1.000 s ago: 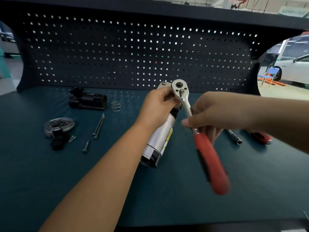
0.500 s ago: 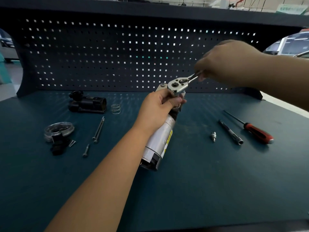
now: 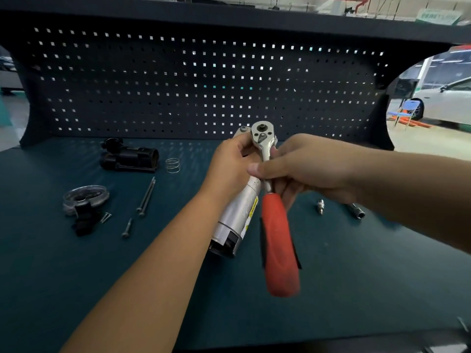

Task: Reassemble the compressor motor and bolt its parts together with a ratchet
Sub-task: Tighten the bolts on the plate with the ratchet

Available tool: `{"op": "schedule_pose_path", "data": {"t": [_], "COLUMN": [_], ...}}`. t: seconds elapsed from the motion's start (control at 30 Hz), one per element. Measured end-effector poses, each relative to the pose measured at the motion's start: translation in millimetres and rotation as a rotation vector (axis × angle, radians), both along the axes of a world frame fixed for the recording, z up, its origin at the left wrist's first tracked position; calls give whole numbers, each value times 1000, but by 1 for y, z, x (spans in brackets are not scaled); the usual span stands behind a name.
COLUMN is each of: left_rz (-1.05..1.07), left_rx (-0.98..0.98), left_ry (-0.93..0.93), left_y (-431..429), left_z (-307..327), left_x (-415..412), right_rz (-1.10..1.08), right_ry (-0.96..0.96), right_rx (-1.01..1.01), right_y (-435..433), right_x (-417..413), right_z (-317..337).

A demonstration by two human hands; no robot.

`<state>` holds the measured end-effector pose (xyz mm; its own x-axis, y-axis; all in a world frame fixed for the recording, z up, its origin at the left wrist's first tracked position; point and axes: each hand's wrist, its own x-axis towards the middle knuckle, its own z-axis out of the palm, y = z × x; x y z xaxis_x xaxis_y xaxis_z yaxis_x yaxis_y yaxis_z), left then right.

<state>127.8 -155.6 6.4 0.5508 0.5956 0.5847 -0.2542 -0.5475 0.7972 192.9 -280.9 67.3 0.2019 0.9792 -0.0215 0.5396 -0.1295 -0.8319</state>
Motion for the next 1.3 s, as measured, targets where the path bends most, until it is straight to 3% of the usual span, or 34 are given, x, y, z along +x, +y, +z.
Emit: {"op": "schedule_pose_path", "data": {"t": [0.07,0.2,0.3,0.4,0.5,0.63,0.77,0.9,0.97,1.07,1.13,1.3], "left_rz": [16,32,44,13,-5,-24,-18,2,-23,-54,-69,-33], "left_rx": [13,56,46,-15,-20,-42,-51,18,24,14,10,33], "left_ry": [22,30,17,9,24,23,21,39,27,-17,-37,0], "left_y": [0,0,0,0,0,3,3,0,0,-1,-1,-2], "left_z": [0,-1,-2,-1,-1,-3,-2,-1,0,1,2,0], "left_x": [0,5,6,7,8,7,7,6,4,0,-2,0], "right_rz": [25,32,13,-71,-157,-43,-37,-8,-12,-91,-93,-108], "right_ry": [-164,-727,-1061,-1351,-1634,-1768,-1765,-1512,-1257,-635,-396,-390], "right_rx": [-78,-332,-352,-255,-36,135,43,-139,-170,-166,-159,-125], "right_y": [-2,-8,-1,12,28,45,30,-2,-8,-9,-7,-7], "right_x": [6,26,35,43,55,62,64,52,39,22,16,14], "right_z": [6,32,49,57,59,57,58,44,33,23,20,14]}}
